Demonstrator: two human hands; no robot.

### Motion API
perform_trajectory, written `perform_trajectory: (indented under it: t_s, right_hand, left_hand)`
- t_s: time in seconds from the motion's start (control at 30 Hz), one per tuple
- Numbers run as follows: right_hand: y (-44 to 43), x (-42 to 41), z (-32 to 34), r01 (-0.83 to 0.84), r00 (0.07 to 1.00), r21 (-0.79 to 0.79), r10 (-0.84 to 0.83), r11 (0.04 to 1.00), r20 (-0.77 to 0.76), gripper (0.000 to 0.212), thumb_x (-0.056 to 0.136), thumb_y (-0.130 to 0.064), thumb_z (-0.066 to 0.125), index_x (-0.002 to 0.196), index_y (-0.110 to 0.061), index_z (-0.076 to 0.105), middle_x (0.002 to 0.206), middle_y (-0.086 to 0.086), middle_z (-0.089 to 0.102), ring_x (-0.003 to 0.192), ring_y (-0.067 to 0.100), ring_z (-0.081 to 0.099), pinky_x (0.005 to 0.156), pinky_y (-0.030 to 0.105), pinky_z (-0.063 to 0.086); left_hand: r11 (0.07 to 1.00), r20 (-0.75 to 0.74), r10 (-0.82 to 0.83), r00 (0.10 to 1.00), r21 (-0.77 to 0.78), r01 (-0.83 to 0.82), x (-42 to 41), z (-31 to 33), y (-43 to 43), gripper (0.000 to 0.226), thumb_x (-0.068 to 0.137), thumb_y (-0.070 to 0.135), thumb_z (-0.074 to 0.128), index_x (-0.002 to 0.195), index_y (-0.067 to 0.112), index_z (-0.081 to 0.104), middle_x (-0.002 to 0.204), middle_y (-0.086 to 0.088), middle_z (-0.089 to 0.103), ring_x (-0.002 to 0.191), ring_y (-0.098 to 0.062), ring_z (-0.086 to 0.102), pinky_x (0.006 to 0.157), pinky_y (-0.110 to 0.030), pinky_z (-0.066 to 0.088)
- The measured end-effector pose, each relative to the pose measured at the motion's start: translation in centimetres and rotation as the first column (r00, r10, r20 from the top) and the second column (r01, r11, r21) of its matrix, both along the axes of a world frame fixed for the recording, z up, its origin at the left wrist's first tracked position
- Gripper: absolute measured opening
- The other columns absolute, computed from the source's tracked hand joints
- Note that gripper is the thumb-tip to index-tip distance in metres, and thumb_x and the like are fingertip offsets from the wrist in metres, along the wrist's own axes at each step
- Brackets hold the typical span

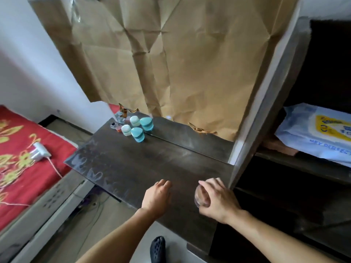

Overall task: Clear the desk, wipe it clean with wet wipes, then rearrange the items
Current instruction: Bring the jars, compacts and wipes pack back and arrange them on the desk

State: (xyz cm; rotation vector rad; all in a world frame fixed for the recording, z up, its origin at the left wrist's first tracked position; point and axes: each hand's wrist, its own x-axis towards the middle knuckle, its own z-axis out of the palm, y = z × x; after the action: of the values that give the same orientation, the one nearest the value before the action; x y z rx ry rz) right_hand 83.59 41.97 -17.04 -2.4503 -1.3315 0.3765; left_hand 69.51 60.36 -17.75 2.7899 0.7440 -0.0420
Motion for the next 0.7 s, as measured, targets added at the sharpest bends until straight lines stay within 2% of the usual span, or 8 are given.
perform_trajectory:
  t_s: [0.07, 0.17, 0.23, 0.37, 0.43, 0.53, 0.6, 0.7]
  right_hand:
    - [2.9, -0.1, -0.1, -0.017, 1.0, -0.018, 0.017, 1.0, 0.002, 0.078, 0.058, -0.047, 0.056, 0.133, -0.028, 0.044, 0.122, -0.013, 0.046, 0.118, 0.015, 0.038, 0.084, 0.032, 0.049]
    - [8.2, 0.0, -0.5, -0.043, 0.999, -0.034, 0.043, 0.999, 0.015, 0.077, 0.061, -0.045, 0.059, 0.134, -0.027, 0.045, 0.122, -0.01, 0.049, 0.117, 0.016, 0.04, 0.083, 0.033, 0.049]
    - [12.2, 0.4, -0.9, -0.042, 0.999, -0.045, 0.043, 0.998, 0.025, 0.076, 0.062, -0.045, 0.061, 0.134, -0.026, 0.044, 0.124, -0.009, 0.049, 0.117, 0.018, 0.041, 0.083, 0.033, 0.049]
    - [21.0, 1.7, -2.2, -0.007, 0.999, -0.07, 0.01, 0.998, 0.044, 0.074, 0.066, -0.045, 0.064, 0.134, -0.026, 0.043, 0.125, -0.006, 0.048, 0.116, 0.02, 0.041, 0.084, 0.033, 0.049]
    - [25.5, 2.4, -3.0, 0.022, 0.999, -0.083, -0.018, 0.996, 0.049, 0.071, 0.067, -0.044, 0.066, 0.132, -0.026, 0.042, 0.125, -0.004, 0.048, 0.114, 0.021, 0.041, 0.084, 0.034, 0.048]
    - [31.6, 3.3, -4.5, 0.072, 0.996, -0.085, -0.066, 0.994, 0.064, 0.068, 0.071, -0.042, 0.067, 0.131, -0.026, 0.039, 0.127, -0.001, 0.047, 0.114, 0.023, 0.042, 0.084, 0.036, 0.047]
    - [34.8, 3.9, -5.4, 0.084, 0.993, -0.092, -0.076, 0.992, 0.091, 0.066, 0.073, -0.039, 0.068, 0.13, -0.025, 0.037, 0.128, 0.002, 0.046, 0.114, 0.024, 0.042, 0.084, 0.036, 0.047]
    - [38.2, 4.4, -6.7, 0.081, 0.993, -0.115, -0.069, 0.99, 0.1, 0.063, 0.074, -0.037, 0.071, 0.125, -0.024, 0.037, 0.127, 0.004, 0.046, 0.114, 0.025, 0.043, 0.085, 0.036, 0.048]
  left_hand:
    - [0.999, -0.048, 0.033, 0.998, 0.0, -0.033, -1.4, -0.9, 2.5, 0.028, 0.088, 0.031, 0.048, 0.113, 0.021, 0.054, 0.109, 0.001, 0.057, 0.104, -0.021, 0.056, 0.077, -0.036, 0.048]
    - [0.995, -0.084, 0.096, 0.992, -0.006, -0.097, -2.9, -2.3, 6.9, 0.017, 0.088, 0.029, 0.047, 0.098, 0.016, 0.052, 0.102, -0.002, 0.055, 0.1, -0.025, 0.056, 0.075, -0.038, 0.044]
    - [0.993, -0.109, 0.116, 0.987, 0.0, -0.116, -3.2, -3.4, 10.3, 0.017, 0.089, 0.028, 0.045, 0.098, 0.015, 0.051, 0.104, -0.003, 0.053, 0.101, -0.025, 0.054, 0.076, -0.036, 0.043]
    - [0.993, -0.125, 0.113, 0.986, -0.002, -0.114, -2.6, -6.2, 17.0, 0.025, 0.092, 0.033, 0.043, 0.108, 0.016, 0.051, 0.114, -0.004, 0.049, 0.11, -0.025, 0.048, 0.088, -0.035, 0.04]
    - [0.996, -0.131, 0.087, 0.988, -0.012, -0.09, -2.2, -7.8, 19.8, 0.033, 0.093, 0.038, 0.041, 0.119, 0.018, 0.048, 0.127, -0.004, 0.045, 0.122, -0.026, 0.042, 0.097, -0.035, 0.037]
    - [0.997, -0.2, 0.038, 0.979, -0.065, -0.052, -1.8, -10.4, 22.7, 0.055, 0.096, 0.044, 0.035, 0.145, 0.019, 0.029, 0.155, -0.011, 0.021, 0.144, -0.031, 0.015, 0.116, -0.042, 0.019]
    - [0.998, -0.224, 0.007, 0.974, -0.06, -0.021, -1.8, -11.7, 23.6, 0.061, 0.097, 0.047, 0.029, 0.15, 0.019, 0.02, 0.159, -0.012, 0.009, 0.147, -0.031, 0.004, 0.119, -0.045, 0.007]
    - [1.0, -0.164, -0.023, 0.986, -0.022, 0.02, -2.4, -12.7, 23.8, 0.06, 0.096, 0.047, 0.027, 0.145, 0.015, 0.035, 0.154, -0.016, 0.027, 0.143, -0.035, 0.021, 0.117, -0.051, 0.017]
